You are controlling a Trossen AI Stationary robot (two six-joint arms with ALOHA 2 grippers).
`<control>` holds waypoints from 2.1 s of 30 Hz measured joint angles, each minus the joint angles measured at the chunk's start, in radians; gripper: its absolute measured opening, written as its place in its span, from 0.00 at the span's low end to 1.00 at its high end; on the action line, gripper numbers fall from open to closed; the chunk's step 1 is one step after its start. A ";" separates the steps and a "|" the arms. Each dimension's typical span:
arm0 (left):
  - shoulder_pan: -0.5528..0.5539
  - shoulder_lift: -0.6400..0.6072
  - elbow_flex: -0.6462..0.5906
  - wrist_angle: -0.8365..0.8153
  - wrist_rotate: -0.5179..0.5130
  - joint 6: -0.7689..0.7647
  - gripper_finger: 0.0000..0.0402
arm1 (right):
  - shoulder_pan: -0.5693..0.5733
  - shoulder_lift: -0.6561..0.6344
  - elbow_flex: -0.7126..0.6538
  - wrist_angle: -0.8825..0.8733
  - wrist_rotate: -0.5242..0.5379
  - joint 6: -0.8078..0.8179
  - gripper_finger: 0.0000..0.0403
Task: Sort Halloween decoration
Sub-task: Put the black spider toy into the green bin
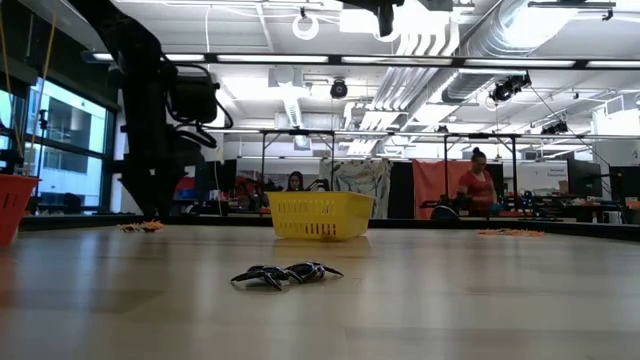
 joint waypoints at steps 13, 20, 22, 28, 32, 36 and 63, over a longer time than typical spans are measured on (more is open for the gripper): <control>0.000 0.058 -0.047 0.062 0.000 -0.001 0.37 | 0.000 0.000 0.000 0.000 0.000 0.015 0.00; -0.001 0.059 -0.048 0.071 -0.008 0.004 0.37 | 0.000 0.000 -0.001 0.000 0.000 0.015 0.00; -0.001 0.059 -0.049 0.074 -0.009 0.016 0.36 | 0.000 0.000 -0.001 0.000 0.000 0.015 0.00; -0.001 0.058 -0.049 0.076 -0.008 0.029 0.28 | 0.000 0.000 -0.001 0.000 0.000 0.015 0.00; -0.001 0.040 -0.050 0.078 -0.011 0.029 0.24 | 0.000 0.000 -0.001 0.000 0.000 0.015 0.00; 0.000 0.007 -0.053 0.089 -0.029 0.028 0.23 | 0.000 0.000 -0.001 0.000 0.000 0.015 0.00; -0.124 -0.437 0.065 0.722 0.427 -0.033 0.24 | 0.000 0.000 -0.001 -0.007 -0.001 0.014 0.00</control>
